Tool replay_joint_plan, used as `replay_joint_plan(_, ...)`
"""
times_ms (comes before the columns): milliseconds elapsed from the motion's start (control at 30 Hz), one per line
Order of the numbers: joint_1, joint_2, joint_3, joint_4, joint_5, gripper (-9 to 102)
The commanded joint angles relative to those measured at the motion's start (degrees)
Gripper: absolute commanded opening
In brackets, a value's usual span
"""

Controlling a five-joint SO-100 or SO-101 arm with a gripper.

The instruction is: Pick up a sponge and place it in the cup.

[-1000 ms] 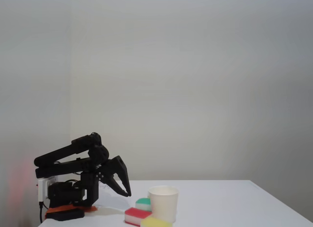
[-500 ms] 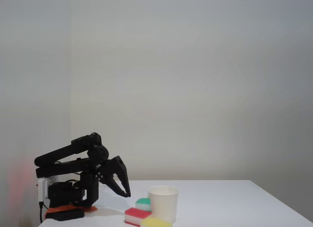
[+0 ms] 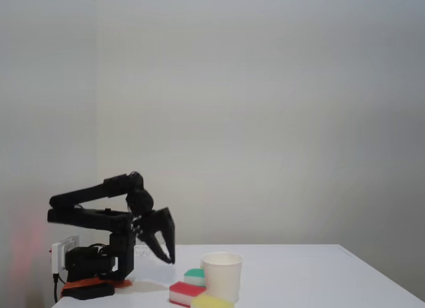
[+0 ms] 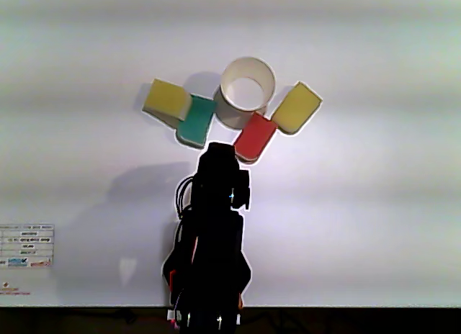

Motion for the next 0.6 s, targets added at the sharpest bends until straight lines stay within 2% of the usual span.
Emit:
replay_joint_plan(0,0.53,-6.06,-7.65,-2.46,-0.97,0)
replay_joint_plan(567,-6.59,-43.86,-46.05,-1.76,-0.53,0)
